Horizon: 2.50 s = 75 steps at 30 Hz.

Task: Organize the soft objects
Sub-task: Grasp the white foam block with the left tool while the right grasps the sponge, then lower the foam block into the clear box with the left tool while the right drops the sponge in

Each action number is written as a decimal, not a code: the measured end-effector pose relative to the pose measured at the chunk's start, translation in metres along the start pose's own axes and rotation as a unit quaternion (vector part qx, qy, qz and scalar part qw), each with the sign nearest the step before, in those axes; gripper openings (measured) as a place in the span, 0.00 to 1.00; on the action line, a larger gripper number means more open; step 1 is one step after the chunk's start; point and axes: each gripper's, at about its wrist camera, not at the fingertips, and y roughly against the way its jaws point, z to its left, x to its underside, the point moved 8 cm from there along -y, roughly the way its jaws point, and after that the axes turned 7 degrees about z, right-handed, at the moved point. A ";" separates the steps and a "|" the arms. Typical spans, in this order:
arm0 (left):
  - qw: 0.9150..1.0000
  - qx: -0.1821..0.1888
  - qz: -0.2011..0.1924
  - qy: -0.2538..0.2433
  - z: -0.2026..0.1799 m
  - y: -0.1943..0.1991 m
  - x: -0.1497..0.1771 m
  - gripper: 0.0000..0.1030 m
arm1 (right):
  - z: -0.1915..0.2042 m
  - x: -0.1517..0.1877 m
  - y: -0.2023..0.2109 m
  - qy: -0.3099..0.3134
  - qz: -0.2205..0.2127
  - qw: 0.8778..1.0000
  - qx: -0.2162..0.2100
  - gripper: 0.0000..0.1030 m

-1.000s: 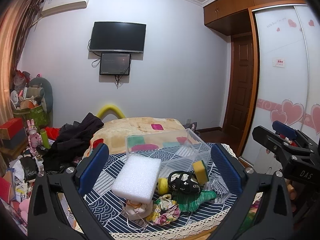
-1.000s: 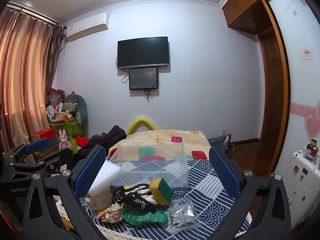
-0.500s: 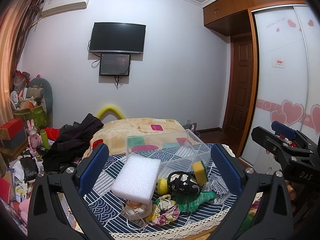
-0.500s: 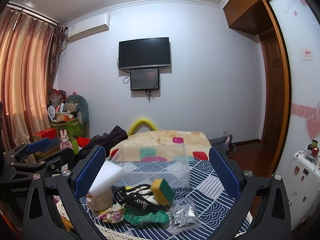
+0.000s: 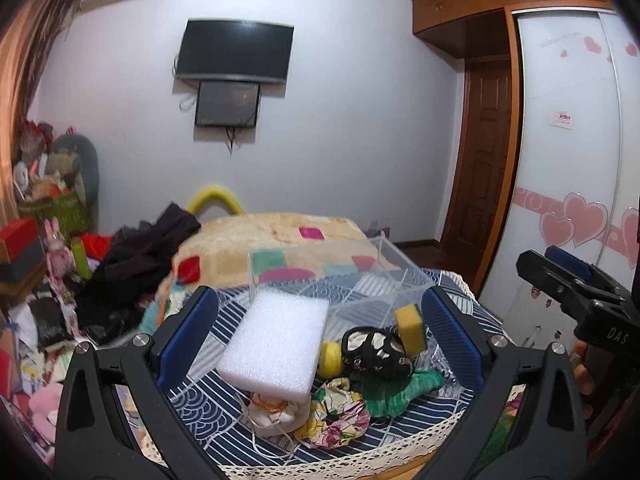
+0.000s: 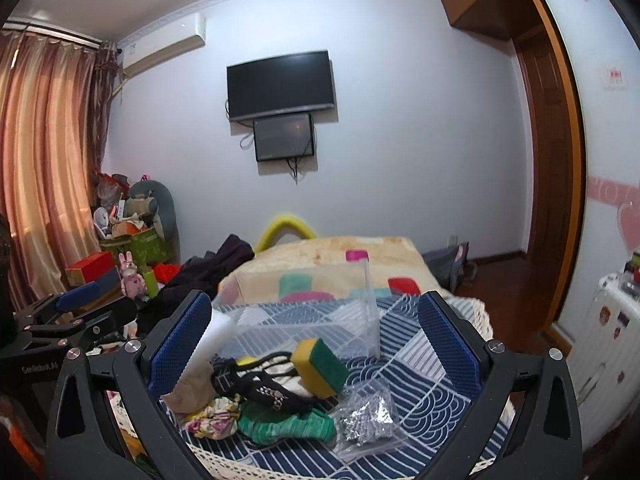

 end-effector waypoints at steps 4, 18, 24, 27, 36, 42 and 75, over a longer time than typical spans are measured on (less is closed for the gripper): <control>0.999 -0.002 0.034 0.010 0.012 -0.025 0.011 1.00 | -0.005 0.012 -0.015 -0.003 0.026 1.000 -0.002 1.00; 0.990 -0.027 0.128 0.047 0.052 -0.097 0.053 1.00 | -0.005 0.051 -0.070 -0.005 0.125 0.992 -0.020 0.99; 0.990 -0.004 0.133 0.051 0.052 -0.102 0.059 1.00 | -0.011 0.063 -0.094 -0.029 0.160 0.986 -0.023 0.82; 0.990 -0.002 0.133 0.042 0.047 -0.106 0.061 1.00 | -0.012 0.067 -0.100 -0.040 0.171 0.984 -0.026 0.75; 0.992 0.001 0.122 0.031 0.036 -0.103 0.060 0.81 | -0.009 0.076 -0.104 -0.024 0.192 0.980 -0.040 0.36; 0.994 -0.002 0.100 0.034 0.036 -0.088 0.050 0.81 | -0.011 0.071 -0.095 -0.014 0.175 0.984 -0.036 0.27; 0.988 -0.030 0.147 0.019 0.036 -0.151 -0.040 0.81 | -0.003 -0.028 -0.111 0.043 0.084 0.995 -0.012 0.26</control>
